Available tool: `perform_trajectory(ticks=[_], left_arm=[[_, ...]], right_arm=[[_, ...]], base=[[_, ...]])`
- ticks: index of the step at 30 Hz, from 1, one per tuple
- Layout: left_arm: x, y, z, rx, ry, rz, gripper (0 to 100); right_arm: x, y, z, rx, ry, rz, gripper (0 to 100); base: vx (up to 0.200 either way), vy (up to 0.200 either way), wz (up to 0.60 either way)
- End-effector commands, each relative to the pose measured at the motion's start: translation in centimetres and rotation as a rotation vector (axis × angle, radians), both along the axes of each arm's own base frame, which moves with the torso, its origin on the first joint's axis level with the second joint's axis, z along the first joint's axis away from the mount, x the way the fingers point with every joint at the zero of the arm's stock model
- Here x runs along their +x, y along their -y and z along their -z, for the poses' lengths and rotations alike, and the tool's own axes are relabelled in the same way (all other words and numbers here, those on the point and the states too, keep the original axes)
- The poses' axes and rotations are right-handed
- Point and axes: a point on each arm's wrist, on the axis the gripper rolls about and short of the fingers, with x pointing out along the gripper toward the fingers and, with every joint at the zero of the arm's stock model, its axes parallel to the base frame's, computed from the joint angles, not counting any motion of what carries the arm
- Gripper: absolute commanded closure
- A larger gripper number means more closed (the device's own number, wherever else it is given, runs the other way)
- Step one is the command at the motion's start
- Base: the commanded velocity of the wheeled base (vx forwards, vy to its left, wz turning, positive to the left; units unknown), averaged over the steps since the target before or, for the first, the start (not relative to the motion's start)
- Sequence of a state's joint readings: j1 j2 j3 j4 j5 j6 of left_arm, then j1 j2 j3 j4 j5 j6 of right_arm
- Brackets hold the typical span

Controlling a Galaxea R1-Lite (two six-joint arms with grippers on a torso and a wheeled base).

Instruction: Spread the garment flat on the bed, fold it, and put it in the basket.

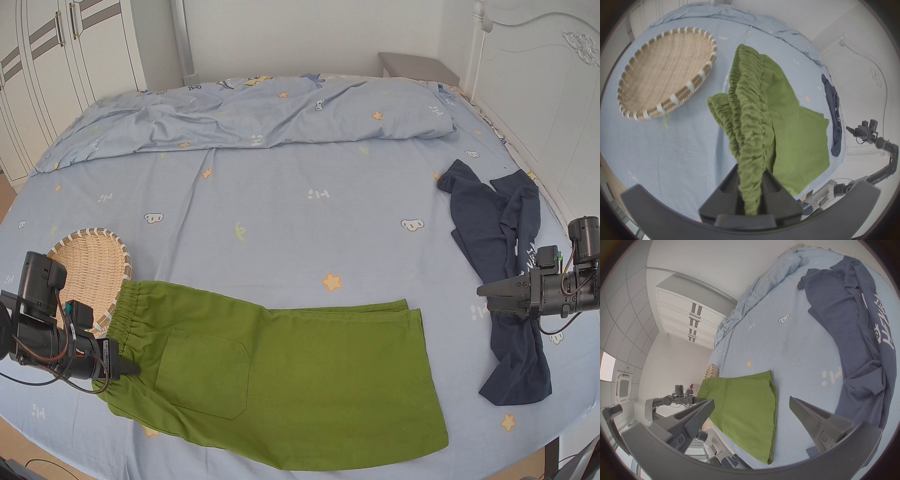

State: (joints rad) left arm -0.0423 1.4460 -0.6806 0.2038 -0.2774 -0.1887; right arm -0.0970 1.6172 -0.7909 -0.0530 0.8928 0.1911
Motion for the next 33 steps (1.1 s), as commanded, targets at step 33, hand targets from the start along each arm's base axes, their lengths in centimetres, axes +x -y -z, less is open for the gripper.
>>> perform_trajectory(ticks=[33], left_arm=[[-1.2, 16.5, -6.2, 0.150, 0.138, 0.284, 100]], right_arm=[[-1.1, -0.1, -2.9, -0.026, 0.070, 0.015, 0]], base=[[0.000, 0.000, 0.00]])
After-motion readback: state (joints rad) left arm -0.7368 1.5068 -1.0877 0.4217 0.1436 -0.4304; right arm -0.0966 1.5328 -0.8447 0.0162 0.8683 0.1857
